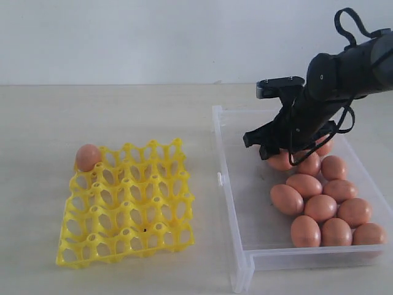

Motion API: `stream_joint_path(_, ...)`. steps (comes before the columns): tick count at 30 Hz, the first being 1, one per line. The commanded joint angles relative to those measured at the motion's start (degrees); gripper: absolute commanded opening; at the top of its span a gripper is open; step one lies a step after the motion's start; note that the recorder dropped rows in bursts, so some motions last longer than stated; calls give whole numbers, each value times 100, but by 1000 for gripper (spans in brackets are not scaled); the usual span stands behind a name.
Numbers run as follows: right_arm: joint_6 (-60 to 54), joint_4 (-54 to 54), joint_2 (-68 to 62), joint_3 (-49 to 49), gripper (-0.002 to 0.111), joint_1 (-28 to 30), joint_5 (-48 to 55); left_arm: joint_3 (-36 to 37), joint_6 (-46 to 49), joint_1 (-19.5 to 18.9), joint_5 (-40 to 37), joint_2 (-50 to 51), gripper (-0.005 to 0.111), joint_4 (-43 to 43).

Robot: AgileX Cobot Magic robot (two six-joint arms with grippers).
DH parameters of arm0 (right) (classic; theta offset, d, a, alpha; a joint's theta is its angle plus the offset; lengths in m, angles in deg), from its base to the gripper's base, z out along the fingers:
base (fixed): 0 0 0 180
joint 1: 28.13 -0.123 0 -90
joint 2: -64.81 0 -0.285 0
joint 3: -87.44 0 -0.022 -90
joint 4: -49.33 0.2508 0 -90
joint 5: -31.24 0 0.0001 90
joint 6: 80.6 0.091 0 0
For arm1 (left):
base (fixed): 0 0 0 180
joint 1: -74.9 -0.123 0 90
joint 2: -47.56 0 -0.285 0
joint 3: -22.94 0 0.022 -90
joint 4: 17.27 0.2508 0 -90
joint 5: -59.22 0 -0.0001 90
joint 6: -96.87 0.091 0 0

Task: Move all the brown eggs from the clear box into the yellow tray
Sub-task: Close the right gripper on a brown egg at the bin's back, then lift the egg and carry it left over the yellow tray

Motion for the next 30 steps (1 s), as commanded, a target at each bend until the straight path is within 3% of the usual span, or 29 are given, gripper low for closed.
stream_joint_path(1,-621,92,45,-277,0,40,-1209,23,-45,37,3,-22,78,-38)
stream_joint_path(5,-529,170,101,-1683,0,40,-4272,23,-45,37,3,-22,78,-38)
stream_joint_path(6,-220,-27,101,-2249,0,40,-5577,23,-45,37,3,-22,78,-38)
stream_joint_path(7,-11,-258,101,-2508,0,40,-6119,23,-45,37,3,-22,78,-38)
stream_joint_path(8,540,-980,101,-2975,0,50,-7497,23,-45,37,3,-22,78,-38)
stream_joint_path(10,996,-1642,101,-3386,0,50,-9046,23,-45,37,3,-22,78,-38)
stream_joint_path(14,1461,-1495,101,-3421,0,50,-8839,23,-45,37,3,-22,78,-38)
stream_joint_path(17,1755,-2114,101,-3421,0,50,-9773,23,-45,37,3,-22,78,-38)
stream_joint_path(20,1858,-2201,101,-3421,0,50,-9773,23,-45,37,3,-22,78,-38)
stream_joint_path(25,2216,-3347,101,-3262,0,28,-9773,23,-45,37,3,-22,78,-38)
stream_joint_path(30,2369,-3450,101,-2868,0,-398,-9773,23,-45,37,3,-22,78,-38)
